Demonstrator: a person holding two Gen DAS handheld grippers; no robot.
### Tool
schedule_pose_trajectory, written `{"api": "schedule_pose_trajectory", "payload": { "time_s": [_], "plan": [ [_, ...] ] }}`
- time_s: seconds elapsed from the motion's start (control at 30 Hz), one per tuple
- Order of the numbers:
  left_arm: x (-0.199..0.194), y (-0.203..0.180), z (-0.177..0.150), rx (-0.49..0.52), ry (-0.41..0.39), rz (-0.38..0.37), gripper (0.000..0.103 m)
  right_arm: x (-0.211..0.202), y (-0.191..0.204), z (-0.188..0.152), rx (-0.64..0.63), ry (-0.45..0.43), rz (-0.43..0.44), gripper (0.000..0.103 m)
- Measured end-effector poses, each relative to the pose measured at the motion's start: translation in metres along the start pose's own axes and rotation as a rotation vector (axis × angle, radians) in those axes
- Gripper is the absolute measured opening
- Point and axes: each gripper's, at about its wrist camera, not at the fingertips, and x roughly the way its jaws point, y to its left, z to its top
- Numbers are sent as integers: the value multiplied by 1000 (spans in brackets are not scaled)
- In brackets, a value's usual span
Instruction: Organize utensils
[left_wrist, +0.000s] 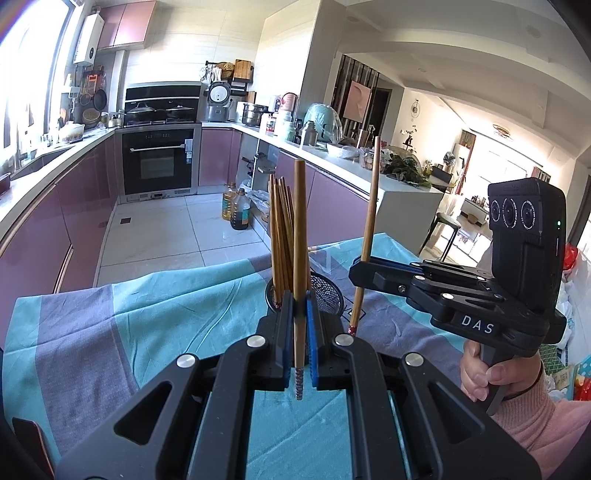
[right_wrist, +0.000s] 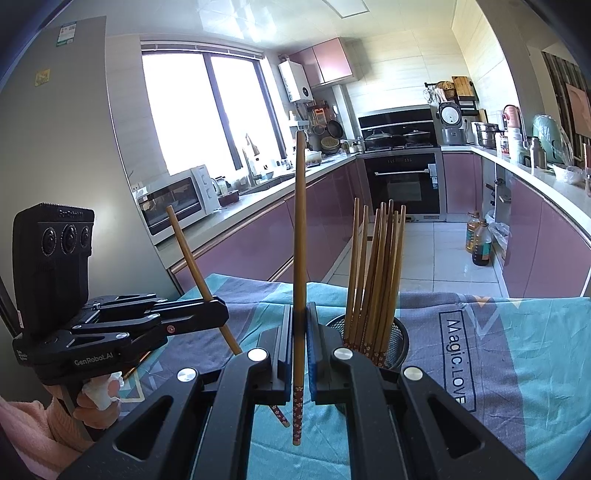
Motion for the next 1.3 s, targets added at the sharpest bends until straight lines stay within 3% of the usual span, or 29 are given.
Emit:
{"api": "schedule_pose_trajectory", "payload": {
  "time_s": [0.43, 1.3],
  "plan": [
    [-7, -4, 13, 17, -40, -2, 7, -2, 1, 6, -11, -19, -1, 6],
    [-11, -7, 13, 33, -46, -1, 7, 2, 2, 13, -17, -26, -1, 6]
  ]
}}
